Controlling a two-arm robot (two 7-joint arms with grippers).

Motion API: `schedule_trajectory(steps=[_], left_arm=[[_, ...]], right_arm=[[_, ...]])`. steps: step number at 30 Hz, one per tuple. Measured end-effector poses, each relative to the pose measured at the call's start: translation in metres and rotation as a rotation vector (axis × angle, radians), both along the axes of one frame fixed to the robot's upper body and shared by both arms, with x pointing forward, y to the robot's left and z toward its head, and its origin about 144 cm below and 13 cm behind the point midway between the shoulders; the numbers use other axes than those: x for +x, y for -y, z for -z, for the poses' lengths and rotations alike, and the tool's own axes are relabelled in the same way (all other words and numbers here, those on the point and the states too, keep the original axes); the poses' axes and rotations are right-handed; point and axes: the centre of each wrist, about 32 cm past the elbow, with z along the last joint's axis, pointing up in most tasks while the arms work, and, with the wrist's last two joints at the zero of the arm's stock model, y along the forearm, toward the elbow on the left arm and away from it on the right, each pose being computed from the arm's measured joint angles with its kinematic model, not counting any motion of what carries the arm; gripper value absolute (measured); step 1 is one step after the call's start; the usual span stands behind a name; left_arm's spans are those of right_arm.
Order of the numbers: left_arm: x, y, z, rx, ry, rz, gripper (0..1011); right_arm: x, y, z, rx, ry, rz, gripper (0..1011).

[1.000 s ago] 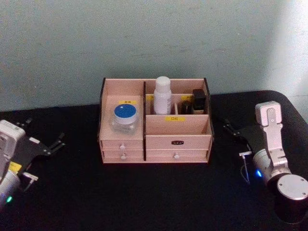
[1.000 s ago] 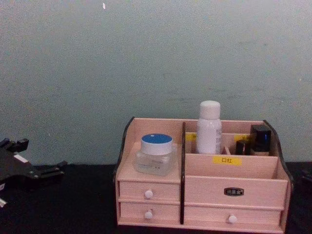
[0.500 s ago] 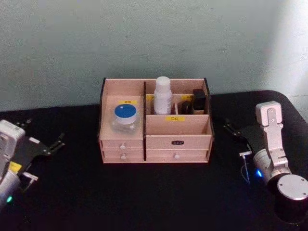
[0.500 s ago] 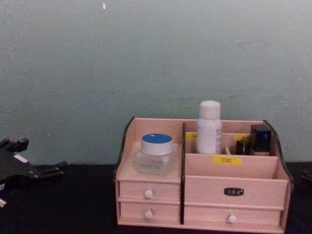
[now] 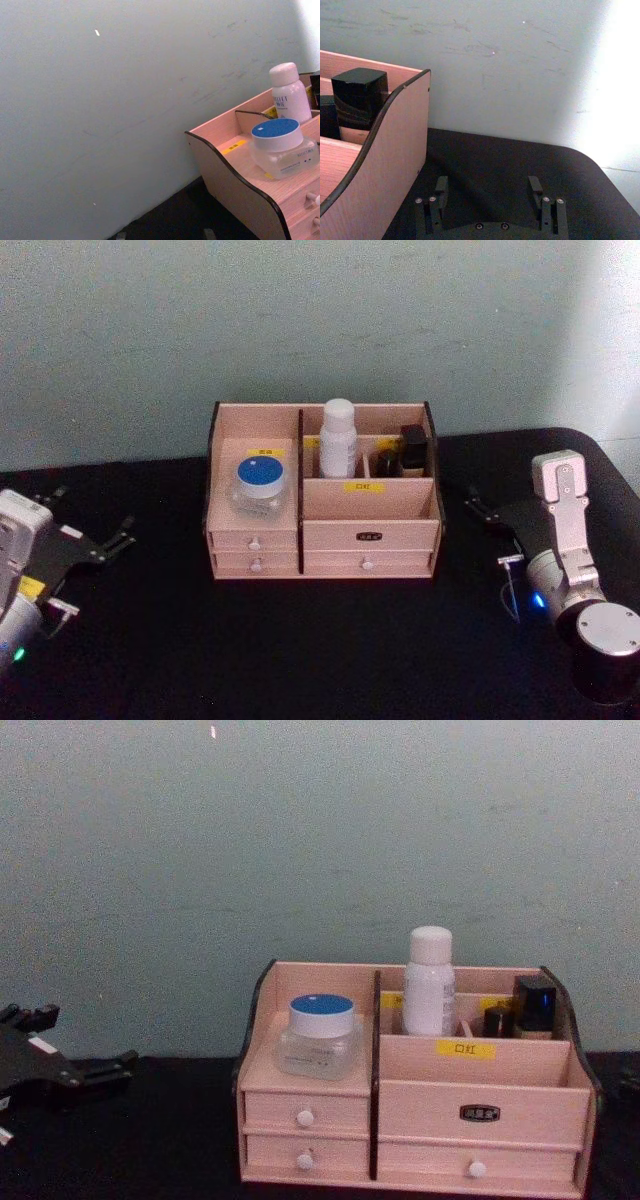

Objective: Pick up the facial cleanser and watermelon frost from the table and place them into the tiered storage box.

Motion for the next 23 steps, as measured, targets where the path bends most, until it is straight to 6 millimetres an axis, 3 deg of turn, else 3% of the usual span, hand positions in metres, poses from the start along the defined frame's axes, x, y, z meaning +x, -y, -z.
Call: schedule_trajectory(steps=[23], left_arm=[[0.0, 0.0, 0.0, 0.0, 0.0, 0.0, 1001]], right_arm=[[0.0, 0.0, 0.0, 0.0, 0.0, 0.0, 1002]])
